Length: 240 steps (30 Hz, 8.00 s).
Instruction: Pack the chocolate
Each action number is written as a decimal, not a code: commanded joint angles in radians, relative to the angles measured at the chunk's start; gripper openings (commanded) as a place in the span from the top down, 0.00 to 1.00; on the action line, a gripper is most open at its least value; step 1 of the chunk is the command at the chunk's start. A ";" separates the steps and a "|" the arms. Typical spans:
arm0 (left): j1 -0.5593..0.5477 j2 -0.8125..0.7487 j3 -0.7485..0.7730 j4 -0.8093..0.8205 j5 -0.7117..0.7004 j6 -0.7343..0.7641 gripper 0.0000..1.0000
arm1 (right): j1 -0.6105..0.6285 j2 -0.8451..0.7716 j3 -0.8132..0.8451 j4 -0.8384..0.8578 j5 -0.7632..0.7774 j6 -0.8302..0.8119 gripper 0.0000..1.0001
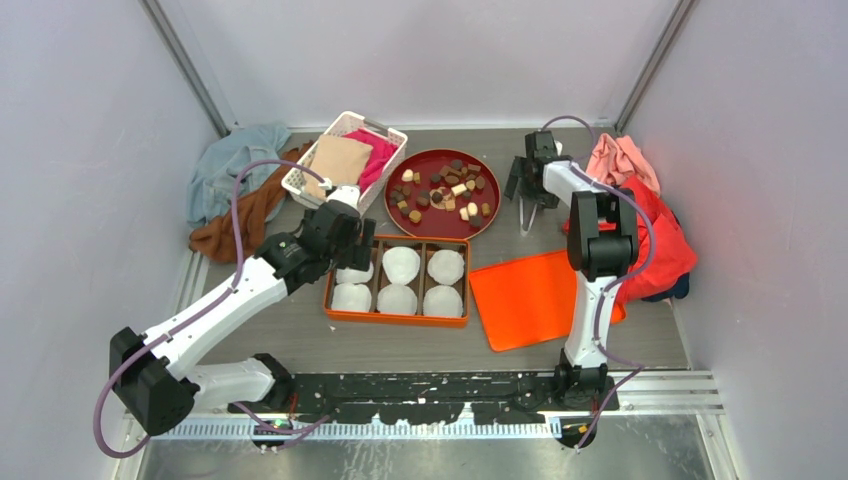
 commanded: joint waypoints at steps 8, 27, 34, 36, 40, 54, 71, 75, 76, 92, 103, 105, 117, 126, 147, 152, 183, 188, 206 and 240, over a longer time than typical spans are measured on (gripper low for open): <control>-0.002 0.000 0.017 0.040 -0.018 0.003 0.12 | 0.008 0.001 0.013 -0.029 0.028 0.020 0.52; -0.002 0.003 0.011 0.065 -0.013 0.029 0.12 | 0.019 -0.254 0.202 -0.476 -0.294 -0.011 0.96; -0.002 0.013 0.003 0.080 -0.001 0.043 0.11 | 0.084 -0.315 0.211 -0.624 -0.302 -0.051 0.81; -0.002 0.015 0.000 0.084 -0.001 0.046 0.11 | 0.100 -0.335 0.213 -0.640 -0.287 -0.051 0.77; -0.002 0.014 -0.003 0.088 0.000 0.052 0.11 | 0.108 -0.371 0.209 -0.659 -0.244 -0.055 0.74; -0.002 -0.021 -0.024 0.088 -0.009 0.062 0.11 | 0.199 -0.369 0.200 -0.686 -0.054 -0.109 0.62; -0.003 -0.039 -0.030 0.069 -0.019 0.057 0.11 | 0.230 -0.244 0.256 -0.651 -0.065 -0.129 0.55; -0.003 -0.045 -0.034 0.070 -0.023 0.056 0.11 | 0.244 -0.227 0.276 -0.642 -0.070 -0.135 0.55; -0.004 -0.044 -0.033 0.070 -0.024 0.056 0.11 | 0.247 -0.222 0.283 -0.643 -0.071 -0.137 0.55; -0.002 -0.035 -0.028 0.066 -0.024 0.057 0.11 | 0.290 -0.236 0.212 -0.453 0.024 -0.149 0.57; -0.002 -0.042 -0.033 0.058 -0.036 0.057 0.11 | 0.291 -0.259 0.038 -0.263 0.013 -0.144 0.58; -0.002 -0.041 -0.035 0.058 -0.036 0.056 0.11 | 0.291 -0.253 0.033 -0.256 0.011 -0.144 0.58; -0.002 -0.039 -0.036 0.059 -0.042 0.056 0.11 | 0.290 -0.227 0.015 -0.204 -0.013 -0.152 0.56; -0.002 -0.040 -0.037 0.058 -0.047 0.054 0.11 | 0.291 -0.167 0.068 -0.195 0.013 -0.153 0.54; -0.002 -0.039 -0.041 0.053 -0.046 0.054 0.11 | 0.290 -0.242 0.080 -0.221 0.018 -0.132 0.85; -0.003 -0.037 -0.040 0.058 -0.040 0.053 0.11 | 0.290 -0.317 0.042 -0.239 0.001 -0.118 0.91; -0.003 -0.016 -0.003 0.053 -0.045 0.031 0.11 | 0.733 -0.820 -0.344 -0.494 0.040 0.147 0.99; -0.002 -0.021 -0.002 0.045 -0.048 0.034 0.11 | 0.734 -0.775 -0.385 -0.445 0.019 0.152 0.98; -0.002 -0.053 -0.033 0.040 -0.046 0.019 0.11 | 0.756 -0.672 -0.419 -0.350 -0.035 0.154 0.82; -0.002 -0.052 -0.036 0.038 -0.041 0.017 0.12 | 0.757 -0.684 -0.413 -0.350 -0.010 0.158 0.54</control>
